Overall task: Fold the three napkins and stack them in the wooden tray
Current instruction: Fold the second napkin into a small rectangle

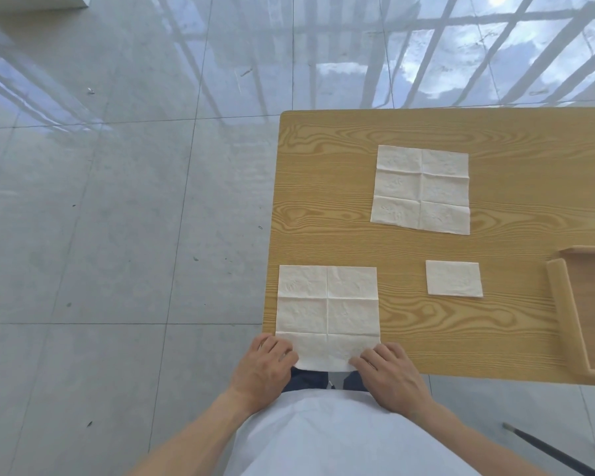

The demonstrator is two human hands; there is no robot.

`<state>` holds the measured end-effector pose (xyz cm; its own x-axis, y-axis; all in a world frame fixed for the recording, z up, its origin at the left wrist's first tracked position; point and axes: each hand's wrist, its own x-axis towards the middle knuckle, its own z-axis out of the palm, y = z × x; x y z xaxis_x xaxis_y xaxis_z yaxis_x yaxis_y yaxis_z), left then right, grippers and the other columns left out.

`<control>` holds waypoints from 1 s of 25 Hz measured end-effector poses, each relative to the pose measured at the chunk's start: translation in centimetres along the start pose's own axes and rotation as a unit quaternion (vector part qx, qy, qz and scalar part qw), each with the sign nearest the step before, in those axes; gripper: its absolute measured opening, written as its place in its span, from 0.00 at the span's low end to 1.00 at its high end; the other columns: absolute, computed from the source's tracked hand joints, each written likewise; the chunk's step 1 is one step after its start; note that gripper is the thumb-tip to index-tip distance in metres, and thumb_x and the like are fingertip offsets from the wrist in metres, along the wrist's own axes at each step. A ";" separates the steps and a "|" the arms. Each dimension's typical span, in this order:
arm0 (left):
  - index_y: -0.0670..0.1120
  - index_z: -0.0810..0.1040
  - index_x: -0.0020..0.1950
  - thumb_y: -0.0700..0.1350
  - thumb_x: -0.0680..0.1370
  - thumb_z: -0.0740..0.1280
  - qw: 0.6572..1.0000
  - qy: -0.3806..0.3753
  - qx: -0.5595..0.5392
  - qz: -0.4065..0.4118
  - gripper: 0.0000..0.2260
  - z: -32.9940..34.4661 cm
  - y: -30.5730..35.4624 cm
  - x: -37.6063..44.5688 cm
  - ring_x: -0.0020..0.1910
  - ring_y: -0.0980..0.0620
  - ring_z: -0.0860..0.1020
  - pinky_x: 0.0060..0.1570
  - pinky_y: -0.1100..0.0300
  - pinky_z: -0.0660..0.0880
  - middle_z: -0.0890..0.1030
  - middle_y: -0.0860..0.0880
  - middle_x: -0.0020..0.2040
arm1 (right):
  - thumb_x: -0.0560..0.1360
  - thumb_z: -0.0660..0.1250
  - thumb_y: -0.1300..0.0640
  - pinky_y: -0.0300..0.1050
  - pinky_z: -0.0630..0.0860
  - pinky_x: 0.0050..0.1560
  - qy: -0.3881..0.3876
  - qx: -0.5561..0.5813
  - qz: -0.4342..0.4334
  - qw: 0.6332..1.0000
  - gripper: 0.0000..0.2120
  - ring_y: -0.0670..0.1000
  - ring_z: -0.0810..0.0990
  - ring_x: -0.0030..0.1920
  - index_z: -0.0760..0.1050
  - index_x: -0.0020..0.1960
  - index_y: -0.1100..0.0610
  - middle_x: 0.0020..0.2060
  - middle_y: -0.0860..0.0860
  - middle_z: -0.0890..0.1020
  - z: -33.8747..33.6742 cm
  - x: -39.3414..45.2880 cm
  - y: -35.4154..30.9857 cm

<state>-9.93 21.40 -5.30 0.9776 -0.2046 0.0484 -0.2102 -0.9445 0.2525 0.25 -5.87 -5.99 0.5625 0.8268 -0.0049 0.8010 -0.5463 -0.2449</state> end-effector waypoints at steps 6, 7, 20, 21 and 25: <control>0.47 0.77 0.43 0.40 0.75 0.64 0.995 0.009 -0.081 -0.064 0.04 -1.0 0.3 0.7 0.38 0.50 0.76 0.42 0.57 0.74 0.78 0.52 0.40 | 0.73 0.68 0.57 0.44 0.70 0.45 0.061 0.053 0.034 0.996 0.02 0.51 0.79 0.39 0.78 0.42 0.51 0.40 0.45 0.81 -0.9 0.1 0.1; 0.47 0.78 0.44 0.41 0.77 0.62 0.992 0.012 -0.097 -0.084 0.05 -1.4 0.4 0.9 0.38 0.50 0.76 0.41 0.58 0.75 0.78 0.52 0.40 | 0.75 0.66 0.55 0.44 0.69 0.46 0.070 0.066 0.044 0.994 0.03 0.50 0.80 0.41 0.78 0.44 0.50 0.42 0.44 0.81 -1.3 0.2 0.2; 0.52 0.76 0.49 0.41 0.77 0.68 0.950 0.016 -0.169 -0.263 0.06 -3.0 -1.4 4.7 0.41 0.58 0.76 0.33 0.67 0.70 0.79 0.58 0.44 | 0.73 0.74 0.52 0.46 0.71 0.49 0.015 0.177 0.244 0.953 0.03 0.47 0.78 0.46 0.81 0.44 0.48 0.41 0.40 0.82 -4.9 5.3 2.1; 0.52 0.76 0.50 0.41 0.77 0.67 0.947 0.015 -0.173 -0.270 0.06 -2.9 -1.6 5.1 0.42 0.59 0.76 0.34 0.70 0.68 0.79 0.59 0.45 | 0.74 0.72 0.50 0.46 0.70 0.50 0.005 0.189 0.259 0.947 0.02 0.46 0.77 0.47 0.80 0.44 0.47 0.42 0.39 0.82 -4.9 5.7 2.2; 0.54 0.76 0.54 0.47 0.79 0.64 0.933 -0.022 -0.194 -0.302 0.05 -2.3 -2.7 6.4 0.46 0.63 0.74 0.37 0.71 0.66 0.77 0.62 0.49 | 0.76 0.68 0.48 0.47 0.69 0.53 -0.030 0.196 0.307 0.931 0.03 0.45 0.75 0.50 0.80 0.47 0.45 0.44 0.38 0.81 -4.5 6.8 2.7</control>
<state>-3.14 23.21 -3.48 0.9139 0.3170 -0.2537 0.4059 -0.7279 0.5527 7.20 -2.30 -2.36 0.8675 0.3868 -0.3129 0.1887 -0.8377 -0.5125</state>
